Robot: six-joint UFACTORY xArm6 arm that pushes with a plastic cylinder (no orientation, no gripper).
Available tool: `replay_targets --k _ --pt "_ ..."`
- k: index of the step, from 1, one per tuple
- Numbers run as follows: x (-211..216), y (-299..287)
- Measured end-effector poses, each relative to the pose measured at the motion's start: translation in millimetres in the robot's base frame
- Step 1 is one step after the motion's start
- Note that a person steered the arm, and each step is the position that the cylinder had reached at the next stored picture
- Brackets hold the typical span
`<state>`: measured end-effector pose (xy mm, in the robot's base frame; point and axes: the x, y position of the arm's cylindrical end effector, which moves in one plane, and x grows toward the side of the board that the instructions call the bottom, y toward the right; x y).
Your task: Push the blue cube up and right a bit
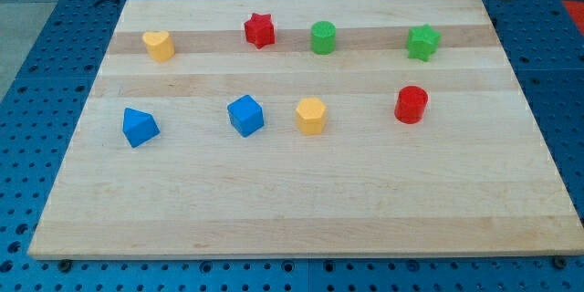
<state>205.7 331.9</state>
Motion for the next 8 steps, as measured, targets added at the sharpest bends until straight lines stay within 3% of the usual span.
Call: replay_targets --k 3,5,6,7,8 --pt "36 13" --pt "90 -13" --pt "142 13" --pt "165 13" --pt "246 13"
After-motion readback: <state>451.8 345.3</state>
